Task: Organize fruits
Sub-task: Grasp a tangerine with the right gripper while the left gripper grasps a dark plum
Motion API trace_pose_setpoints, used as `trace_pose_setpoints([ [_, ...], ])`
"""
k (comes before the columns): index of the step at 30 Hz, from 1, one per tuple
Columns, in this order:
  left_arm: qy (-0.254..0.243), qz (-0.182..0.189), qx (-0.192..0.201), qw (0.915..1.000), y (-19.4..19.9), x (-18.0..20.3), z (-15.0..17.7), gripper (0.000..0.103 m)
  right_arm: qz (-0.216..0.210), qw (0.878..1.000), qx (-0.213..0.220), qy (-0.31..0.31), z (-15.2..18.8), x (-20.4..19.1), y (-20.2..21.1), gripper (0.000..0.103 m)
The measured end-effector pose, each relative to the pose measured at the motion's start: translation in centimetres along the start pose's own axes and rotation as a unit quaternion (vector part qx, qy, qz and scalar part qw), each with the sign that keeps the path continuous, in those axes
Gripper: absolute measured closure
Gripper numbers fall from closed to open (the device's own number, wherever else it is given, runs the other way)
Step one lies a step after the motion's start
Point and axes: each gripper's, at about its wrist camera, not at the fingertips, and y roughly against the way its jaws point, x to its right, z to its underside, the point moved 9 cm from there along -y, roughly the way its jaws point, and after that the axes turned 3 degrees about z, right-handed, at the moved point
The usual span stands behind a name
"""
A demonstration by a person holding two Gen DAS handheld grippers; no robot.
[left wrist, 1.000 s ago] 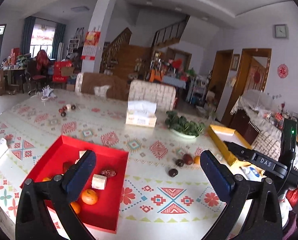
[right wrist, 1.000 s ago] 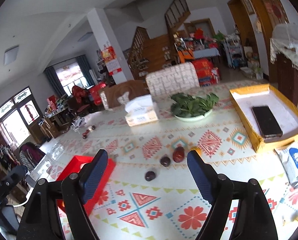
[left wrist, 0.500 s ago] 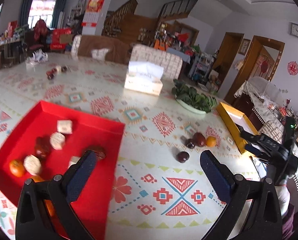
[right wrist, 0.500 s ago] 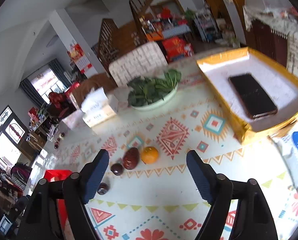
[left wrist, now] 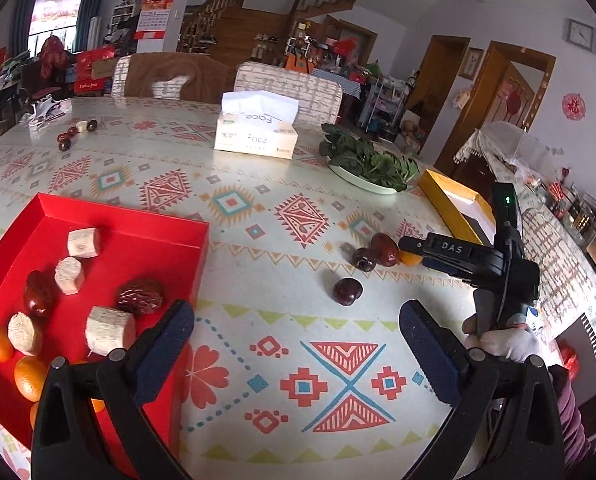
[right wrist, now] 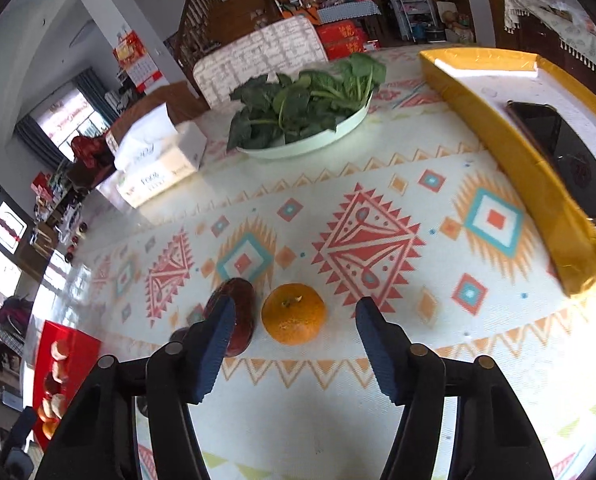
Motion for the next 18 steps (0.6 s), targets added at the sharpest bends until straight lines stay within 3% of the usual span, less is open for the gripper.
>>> trace_pose_setpoints([
  [2,-0.003,0.0,-0.004,1.0,-0.4,0.3,0.1,0.0,0.008,1.0,0.005,0.01,0.2,-0.1,0.0,0.045],
  [4,-0.009,0.0,-0.009,0.9999,-0.8,0.7,0.3,0.0,0.007,1.0,0.003,0.015,0.3,-0.3,-0.3,0.066],
  [11,-0.057,-0.008,-0.034,0.9977,-3.2,2.4,1.1,0.0,0.0,1.0,0.005,0.006,0.8,0.1,0.1,0.066],
  [13,-0.067,-0.006,-0.046,0.9967,-4.4,2.8,1.4,0.006,-0.01,1.0,0.005,-0.001,0.8,0.3,0.4,0.066],
  [15,-0.073,0.0,-0.065,0.9952,-6.1,3.2,1.6,0.018,-0.02,1.0,0.01,-0.005,0.6,0.3,0.8,0.066],
  [18,-0.081,0.001,-0.08,0.9935,-8.2,3.7,1.5,0.025,-0.032,0.999,0.014,-0.007,0.5,0.1,1.3,0.066],
])
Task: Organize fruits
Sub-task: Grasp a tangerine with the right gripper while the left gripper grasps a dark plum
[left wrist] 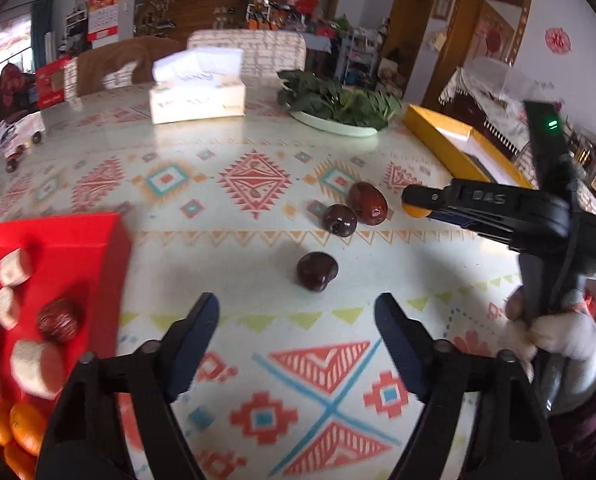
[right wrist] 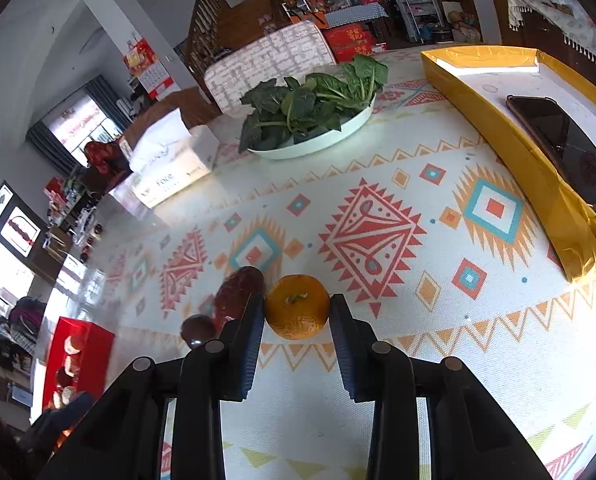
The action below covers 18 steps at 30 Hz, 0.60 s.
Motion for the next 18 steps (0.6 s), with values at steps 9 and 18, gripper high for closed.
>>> trace_pose_setpoints([
  [9,-0.026,-0.009,-0.032,0.9991,-4.0,1.2,-1.0,0.067,-0.016,1.0,-0.004,-0.006,-0.2,0.0,0.0,0.066],
  [18,-0.002,-0.008,-0.01,0.9999,-2.6,0.7,-0.9,0.077,-0.022,1.0,-0.004,-0.01,-0.2,0.2,0.0,0.066],
])
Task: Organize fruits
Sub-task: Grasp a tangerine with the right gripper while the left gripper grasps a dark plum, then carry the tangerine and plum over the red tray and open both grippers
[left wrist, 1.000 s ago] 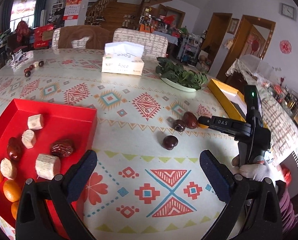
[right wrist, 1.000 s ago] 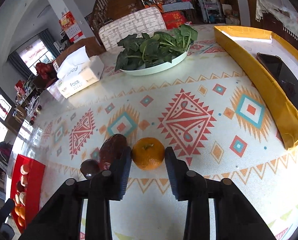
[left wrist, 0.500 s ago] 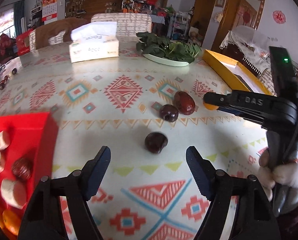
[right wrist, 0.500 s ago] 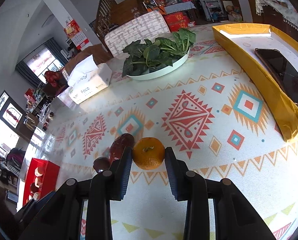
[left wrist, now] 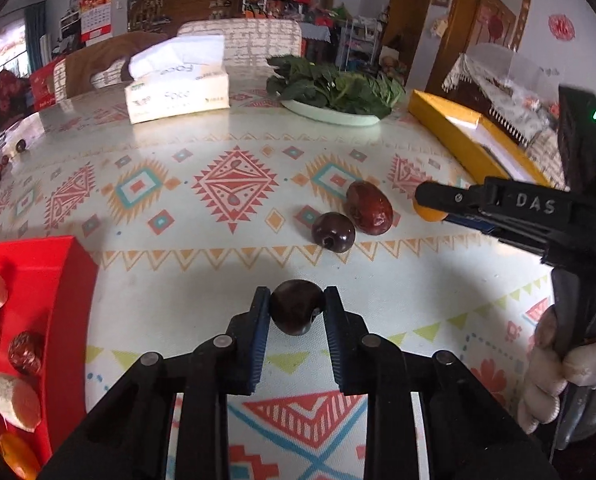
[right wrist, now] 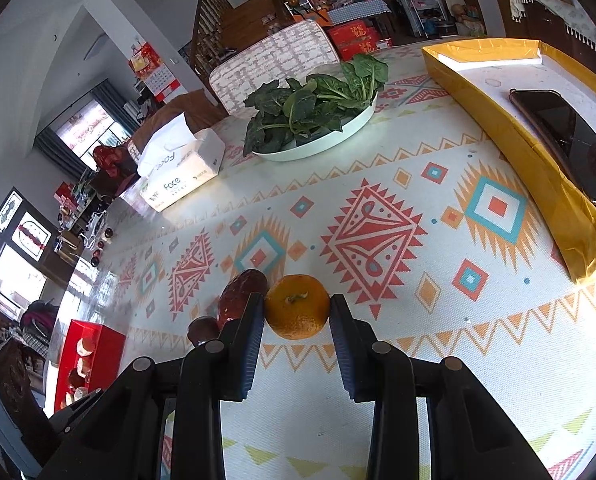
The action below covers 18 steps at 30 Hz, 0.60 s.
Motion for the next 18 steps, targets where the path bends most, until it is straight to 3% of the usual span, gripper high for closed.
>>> trace_pose_setpoints([
  [12,0.07,0.023,0.08,0.9941,8.0,-3.1,0.0,0.077,-0.015,0.999,0.034,-0.002,-0.6,-0.6,1.7,0.066],
  [18,0.084,0.002,0.127,0.9883,13.6,-6.7,0.2,0.077,-0.029,0.998,0.052,0.012,-0.1,-3.3,3.7,0.066],
])
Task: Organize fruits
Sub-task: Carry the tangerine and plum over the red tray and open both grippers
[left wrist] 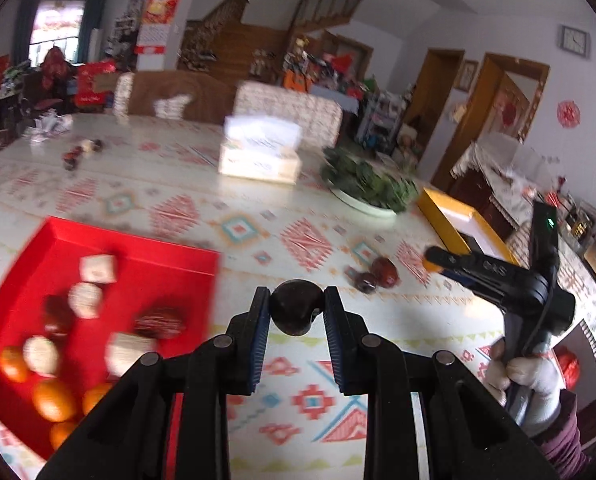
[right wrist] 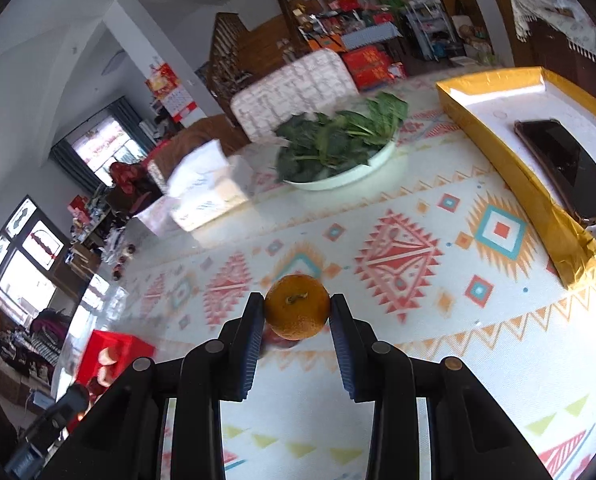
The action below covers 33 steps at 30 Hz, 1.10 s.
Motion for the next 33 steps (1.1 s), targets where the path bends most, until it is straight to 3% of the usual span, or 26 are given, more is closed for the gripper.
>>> trace_pose_setpoints([
  [9,0.065,-0.052,0.031,0.996,4.4,-7.9,-0.1,0.077,-0.072,0.996,-0.024,0.043,2.8,-9.0,1.3,0.066],
  [18,0.1,-0.091,0.036,0.9902,5.7,-13.1,0.8,0.077,-0.142,0.98,-0.082,0.11,8.3,-19.7,-0.3,0.066],
  [24,0.12,-0.108,0.025,0.9865,5.4,-15.6,1.9,0.077,-0.157,0.968,-0.117,0.156,12.1,-24.2,-2.0,0.066],
  [33,0.149,-0.125,0.01,0.9809,5.1,-18.2,3.0,0.077,-0.15,0.954,-0.147,0.215,16.8,-27.4,-4.5,0.066],
])
